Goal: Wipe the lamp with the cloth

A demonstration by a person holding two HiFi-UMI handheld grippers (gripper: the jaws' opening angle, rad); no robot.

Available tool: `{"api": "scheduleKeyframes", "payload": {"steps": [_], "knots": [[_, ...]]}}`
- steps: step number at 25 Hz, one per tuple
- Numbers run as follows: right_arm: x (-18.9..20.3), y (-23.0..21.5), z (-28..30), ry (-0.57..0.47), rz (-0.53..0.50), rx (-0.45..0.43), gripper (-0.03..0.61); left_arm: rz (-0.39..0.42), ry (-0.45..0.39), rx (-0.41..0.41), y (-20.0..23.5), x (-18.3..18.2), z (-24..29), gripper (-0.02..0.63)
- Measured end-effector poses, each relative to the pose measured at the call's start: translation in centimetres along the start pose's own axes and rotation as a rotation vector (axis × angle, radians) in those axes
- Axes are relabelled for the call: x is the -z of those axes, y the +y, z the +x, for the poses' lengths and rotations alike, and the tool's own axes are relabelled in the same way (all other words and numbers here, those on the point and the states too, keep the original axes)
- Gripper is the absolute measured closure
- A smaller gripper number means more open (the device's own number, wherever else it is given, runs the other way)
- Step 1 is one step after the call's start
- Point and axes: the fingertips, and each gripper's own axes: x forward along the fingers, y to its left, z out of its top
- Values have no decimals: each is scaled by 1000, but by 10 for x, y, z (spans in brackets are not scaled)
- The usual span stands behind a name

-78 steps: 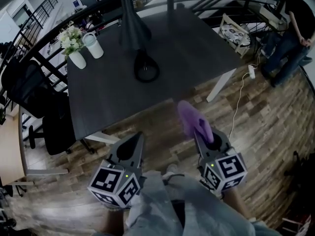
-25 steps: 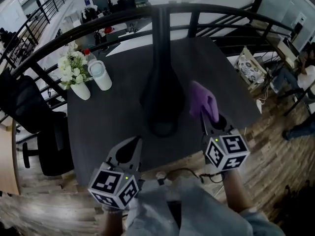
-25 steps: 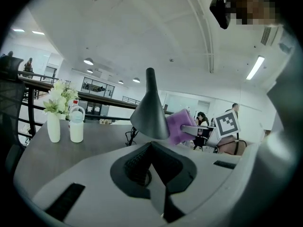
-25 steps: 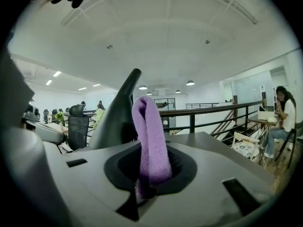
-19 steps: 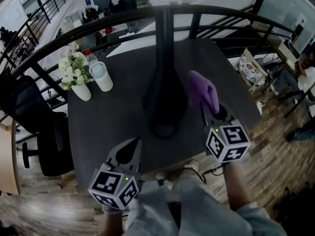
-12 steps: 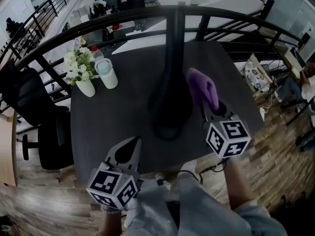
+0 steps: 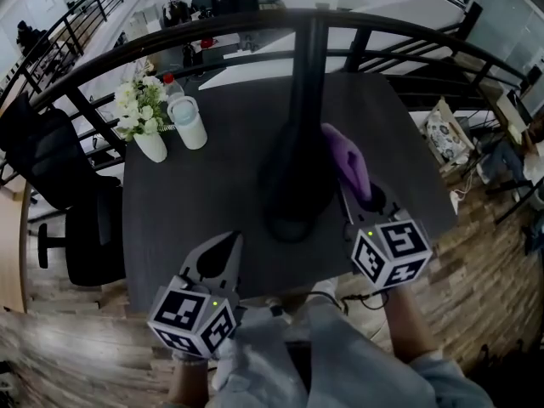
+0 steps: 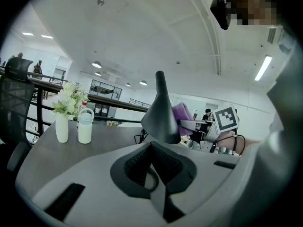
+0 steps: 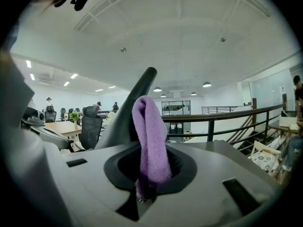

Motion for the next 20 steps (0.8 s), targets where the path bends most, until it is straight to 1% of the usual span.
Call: {"api": "scheduleKeyframes", "payload": {"steps": [4, 10, 15, 20], "knots": [[-4, 8, -9, -15, -9, -10, 528, 6, -3, -1, -1, 0, 0, 601], [-18, 30, -16, -54, -70, -36, 528, 9, -1, -5, -1, 1, -2, 601], [-30, 51, -17, -83, -124, -71, 528, 7, -5, -8, 1, 2, -5, 601], [-32, 70, -16, -83, -170, -117, 528, -1, -10, -17, 3, 2, -10, 601]]}}
